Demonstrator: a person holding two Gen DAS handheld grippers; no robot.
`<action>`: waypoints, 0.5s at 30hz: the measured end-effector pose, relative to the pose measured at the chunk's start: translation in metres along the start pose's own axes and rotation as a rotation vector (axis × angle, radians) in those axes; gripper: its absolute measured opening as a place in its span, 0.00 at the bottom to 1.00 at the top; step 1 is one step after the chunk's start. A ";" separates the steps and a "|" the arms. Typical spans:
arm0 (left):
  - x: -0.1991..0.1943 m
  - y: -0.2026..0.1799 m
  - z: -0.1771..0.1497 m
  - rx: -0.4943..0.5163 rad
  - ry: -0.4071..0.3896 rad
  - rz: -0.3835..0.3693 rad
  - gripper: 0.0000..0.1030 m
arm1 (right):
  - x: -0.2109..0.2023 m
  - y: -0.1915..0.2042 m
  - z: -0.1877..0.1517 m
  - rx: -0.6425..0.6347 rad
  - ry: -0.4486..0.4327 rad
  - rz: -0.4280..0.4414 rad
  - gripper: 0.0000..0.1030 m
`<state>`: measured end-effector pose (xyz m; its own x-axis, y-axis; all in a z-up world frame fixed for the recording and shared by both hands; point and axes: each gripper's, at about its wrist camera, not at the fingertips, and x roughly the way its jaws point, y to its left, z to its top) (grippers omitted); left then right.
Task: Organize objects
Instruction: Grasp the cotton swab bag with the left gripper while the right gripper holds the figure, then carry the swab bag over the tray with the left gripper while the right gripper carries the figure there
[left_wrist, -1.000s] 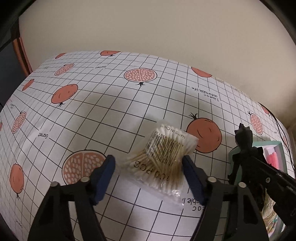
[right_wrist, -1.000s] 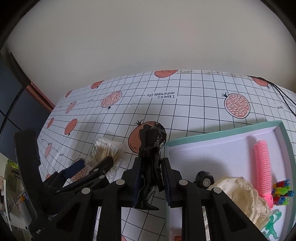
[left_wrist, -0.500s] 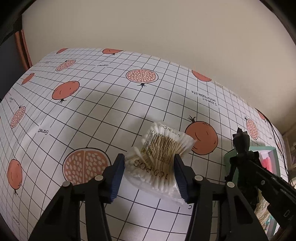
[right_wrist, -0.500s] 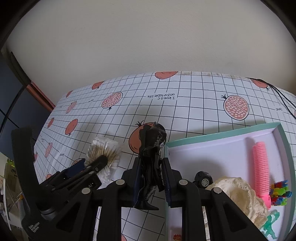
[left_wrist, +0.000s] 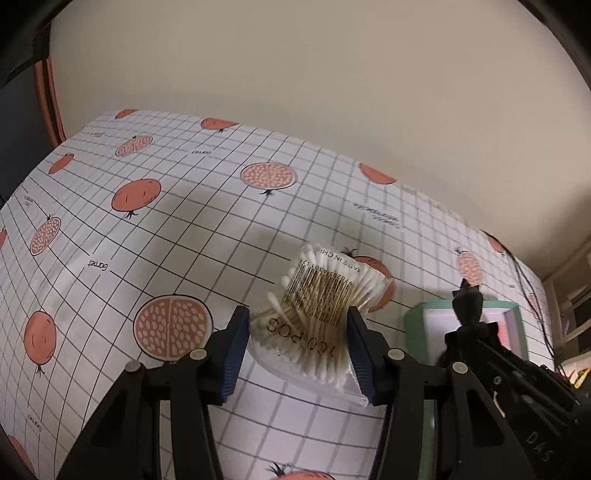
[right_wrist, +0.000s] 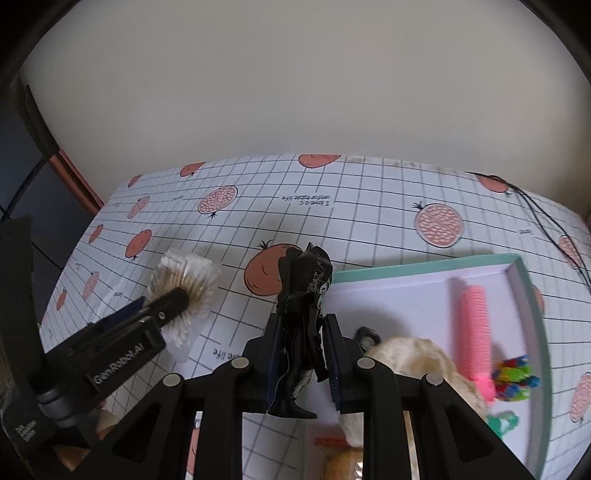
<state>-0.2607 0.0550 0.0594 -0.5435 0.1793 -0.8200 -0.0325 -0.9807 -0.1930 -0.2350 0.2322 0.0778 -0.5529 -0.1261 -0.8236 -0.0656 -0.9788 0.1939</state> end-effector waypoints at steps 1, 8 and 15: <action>-0.004 -0.003 -0.001 0.004 -0.002 -0.001 0.52 | -0.006 -0.002 -0.001 -0.003 -0.003 -0.010 0.23; -0.038 -0.024 -0.011 0.039 -0.022 -0.020 0.52 | -0.038 -0.008 -0.010 -0.032 -0.015 -0.058 0.23; -0.058 -0.042 -0.031 0.058 -0.014 -0.052 0.52 | -0.066 -0.027 -0.027 -0.036 -0.009 -0.118 0.23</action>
<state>-0.2016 0.0881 0.0981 -0.5514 0.2296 -0.8020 -0.1096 -0.9730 -0.2032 -0.1742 0.2622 0.1127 -0.5506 -0.0084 -0.8347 -0.1008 -0.9920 0.0764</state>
